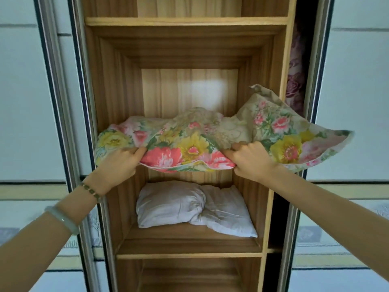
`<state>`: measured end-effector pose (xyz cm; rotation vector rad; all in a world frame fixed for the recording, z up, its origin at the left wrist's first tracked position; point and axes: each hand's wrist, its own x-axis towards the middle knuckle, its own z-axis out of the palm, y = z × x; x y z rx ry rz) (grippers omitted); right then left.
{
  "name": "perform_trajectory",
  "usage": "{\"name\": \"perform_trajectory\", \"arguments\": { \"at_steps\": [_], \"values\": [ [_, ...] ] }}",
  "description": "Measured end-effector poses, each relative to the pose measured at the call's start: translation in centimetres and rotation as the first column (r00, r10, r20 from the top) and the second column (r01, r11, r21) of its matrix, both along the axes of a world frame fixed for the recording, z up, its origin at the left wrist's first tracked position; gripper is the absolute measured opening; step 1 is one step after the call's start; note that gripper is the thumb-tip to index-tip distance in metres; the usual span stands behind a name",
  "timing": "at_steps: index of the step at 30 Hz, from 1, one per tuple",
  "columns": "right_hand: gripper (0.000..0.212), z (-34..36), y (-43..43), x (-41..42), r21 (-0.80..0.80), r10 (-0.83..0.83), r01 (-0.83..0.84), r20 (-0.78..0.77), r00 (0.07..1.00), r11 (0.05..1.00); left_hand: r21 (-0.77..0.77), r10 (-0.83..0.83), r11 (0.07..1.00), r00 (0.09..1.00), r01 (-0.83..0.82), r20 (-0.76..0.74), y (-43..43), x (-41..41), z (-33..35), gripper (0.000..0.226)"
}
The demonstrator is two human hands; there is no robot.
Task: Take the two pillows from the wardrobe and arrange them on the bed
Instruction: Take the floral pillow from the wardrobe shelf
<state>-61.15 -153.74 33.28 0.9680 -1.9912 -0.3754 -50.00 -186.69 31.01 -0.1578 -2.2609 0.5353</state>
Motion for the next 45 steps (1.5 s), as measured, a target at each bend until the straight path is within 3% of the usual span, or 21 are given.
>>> {"name": "perform_trajectory", "arguments": {
  "at_steps": [3, 5, 6, 7, 8, 9, 10, 11, 14, 18, 22, 26, 31, 35, 37, 39, 41, 42, 43, 44, 45],
  "values": [
    [0.048, -1.5, 1.1, 2.4, -0.02, 0.024, -0.024, -0.028, 0.999, 1.0, 0.172, -0.134, 0.97, 0.965, 0.174, -0.224, 0.2, 1.2, -3.2, 0.036],
    [0.054, -2.9, 1.3, 3.1, -0.022, 0.052, -0.053, -0.035, 0.998, 0.998, 0.483, -0.031, 0.853, 0.943, 0.197, -0.33, 0.8, 1.8, -5.9, 0.046],
    [0.055, -3.5, 1.2, 3.3, -0.017, 0.063, -0.063, -0.035, 0.997, 0.998, 0.708, 0.019, 0.657, 0.933, 0.259, -0.359, 1.4, 2.1, -7.2, 0.056],
    [0.056, -4.0, 1.0, 3.6, -0.012, 0.076, -0.076, -0.025, 0.997, 0.997, 0.874, 0.027, 0.308, 0.914, 0.377, -0.404, 2.1, 2.4, -8.3, 0.065],
    [0.057, -4.5, 0.6, 3.9, -0.007, 0.089, -0.089, -0.016, 0.996, 0.996, 0.866, 0.004, -0.124, 0.873, 0.485, -0.488, 2.9, 2.7, -9.1, 0.064],
    [0.057, -5.0, 0.3, 4.2, -0.004, 0.108, -0.108, -0.01, 0.994, 0.994, 0.706, -0.033, -0.504, 0.805, 0.498, -0.593, 3.8, 2.8, -9.9, 0.051],
    [0.058, -5.6, 0.0, 4.4, 0.0, 0.131, -0.131, -0.013, 0.991, 0.991, 0.54, -0.069, -0.747, 0.762, 0.388, -0.644, 4.4, 2.7, -10.5, 0.036],
    [0.058, -6.2, -0.2, 4.5, 0.005, 0.152, -0.152, -0.022, 0.988, 0.988, 0.444, -0.094, -0.851, 0.749, 0.282, -0.656, 4.9, 2.6, -10.6, 0.036],
    [0.05, -8.6, -0.6, 4.5, 0.033, 0.188, -0.187, -0.056, 0.981, 0.982, 0.494, -0.191, -0.849, 0.762, 0.188, -0.619, 5.8, 1.6, -9.2, 0.065],
    [0.042, -11.0, -1.1, 4.7, 0.097, 0.196, -0.197, 0.017, 0.98, 0.976, 0.441, -0.101, -0.859, 0.759, 0.26, -0.644, 6.5, -0.2, -6.2, 0.069],
    [0.041, -8.5, -1.5, 3.9, -0.083, 0.357, -0.347, 0.197, 0.913, 0.934, 0.377, 0.188, -0.838, 0.858, 0.394, -0.479, 6.6, -2.4, -5.7, 0.048],
    [0.03, -2.8, -2.5, 1.9, -0.39, 0.425, -0.349, 0.127, 0.896, 0.852, 0.334, 0.281, -0.827, 0.848, 0.451, -0.45, 6.6, -3.0, -6.0, 0.026],
    [0.052, 1.9, -4.1, -2.1, -0.594, 0.381, -0.131, 0.318, 0.868, 0.794, 0.359, 0.243, -0.832, 0.86, 0.423, -0.449, 5.1, -2.7, -8.1, 0.03],
    [0.077, 5.0, -5.7, -5.2, -0.538, 0.17, 0.0, 0.266, 0.949, 0.843, 0.319, 0.215, -0.851, 0.833, 0.416, -0.51, 4.8, -2.9, -9.8, 0.017],
    [0.096, 6.0, -6.8, -6.6, -0.499, 0.099, 0.096, 0.351, 0.931, 0.861, 0.303, 0.273, -0.841, 0.835, 0.448, -0.478, 4.6, -3.3, -10.6, 0.014],
    [0.107, 6.2, -7.9, -7.7, -0.488, 0.177, 0.132, 0.537, 0.825, 0.863, 0.307, 0.303, -0.831, 0.839, 0.465, -0.452, 4.3, -3.7, -11.3, 0.016],
    [0.091, 5.0, -8.2, -8.1, -0.545, 0.445, 0.078, 0.75, 0.49, 0.835, 0.331, 0.294, -0.826, 0.849, 0.457, -0.439, 4.2, -4.2, -12.3, 0.015],
    [0.072, 3.7, -8.2, -8.0, -0.599, 0.561, 0.056, 0.776, 0.289, 0.799, 0.343, 0.291, -0.819, 0.849, 0.459, -0.442, 4.1, -4.3, -12.7, 0.015],
    [0.055, 2.0, -8.1, -8.1, -0.652, 0.633, 0.05, 0.75, 0.193, 0.757, 0.368, 0.294, -0.802, 0.847, 0.47, -0.442, 4.0, -4.4, -13.1, 0.015],
    [0.047, -0.1, -7.9, -8.2, -0.71, 0.689, 0.051, 0.696, 0.202, 0.702, 0.408, 0.299, -0.772, 0.845, 0.487, -0.444, 3.6, -4.4, -13.6, 0.011],
    [0.047, -2.1, -7.9, -8.0, -0.769, 0.729, 0.056, 0.624, 0.281, 0.637, 0.443, 0.293, -0.745, 0.842, 0.498, -0.454, 3.3, -4.1, -13.8, 0.008]
  ]
}}
